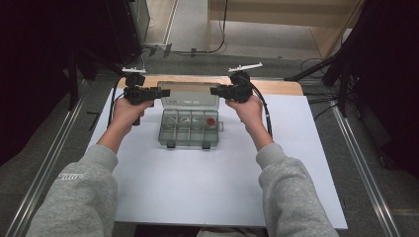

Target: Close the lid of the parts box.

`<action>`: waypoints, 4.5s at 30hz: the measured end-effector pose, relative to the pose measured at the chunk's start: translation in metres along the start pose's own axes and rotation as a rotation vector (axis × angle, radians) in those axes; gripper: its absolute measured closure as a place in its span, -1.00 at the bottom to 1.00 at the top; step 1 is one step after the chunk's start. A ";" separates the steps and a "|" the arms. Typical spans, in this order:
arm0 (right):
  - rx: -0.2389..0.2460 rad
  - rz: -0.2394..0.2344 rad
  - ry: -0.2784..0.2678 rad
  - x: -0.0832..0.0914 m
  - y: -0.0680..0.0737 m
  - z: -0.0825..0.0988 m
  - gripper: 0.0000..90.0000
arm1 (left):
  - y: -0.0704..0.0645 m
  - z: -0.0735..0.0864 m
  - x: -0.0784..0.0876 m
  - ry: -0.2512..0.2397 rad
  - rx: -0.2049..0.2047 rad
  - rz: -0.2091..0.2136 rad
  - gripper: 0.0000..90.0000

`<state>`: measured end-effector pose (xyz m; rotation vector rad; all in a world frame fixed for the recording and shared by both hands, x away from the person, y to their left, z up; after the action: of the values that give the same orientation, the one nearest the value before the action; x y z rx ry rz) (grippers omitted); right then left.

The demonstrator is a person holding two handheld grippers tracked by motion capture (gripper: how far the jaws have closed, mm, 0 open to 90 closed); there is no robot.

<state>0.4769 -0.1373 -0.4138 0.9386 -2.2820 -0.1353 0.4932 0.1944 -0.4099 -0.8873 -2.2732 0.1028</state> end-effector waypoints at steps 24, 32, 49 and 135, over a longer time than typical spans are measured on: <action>0.012 -0.018 -0.024 0.005 0.004 0.011 0.32 | -0.006 -0.010 0.035 0.046 -0.031 0.032 -0.11; 0.017 -0.021 -0.022 0.006 0.005 0.017 0.32 | -0.011 -0.019 0.046 0.066 -0.046 0.039 -0.11; 0.023 -0.038 -0.024 0.007 0.004 0.024 0.30 | -0.023 -0.050 0.053 0.068 -0.052 0.034 -0.09; -0.019 -0.007 0.083 0.036 0.023 -0.024 1.00 | -0.032 -0.034 0.027 0.117 -0.098 0.056 0.99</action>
<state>0.4589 -0.1410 -0.3685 0.9251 -2.1979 -0.1186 0.4818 0.1812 -0.3591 -0.9821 -2.1599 -0.0351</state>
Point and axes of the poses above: each handheld gripper's, and its own axes: x roughly backward along the jaws, z roughly out of its underside, y roughly to its left, the point moved 1 cm from there along -x, roughly forward along the jaws, and after that the axes turned 2 degrees about -z, right-handed, at the moved point
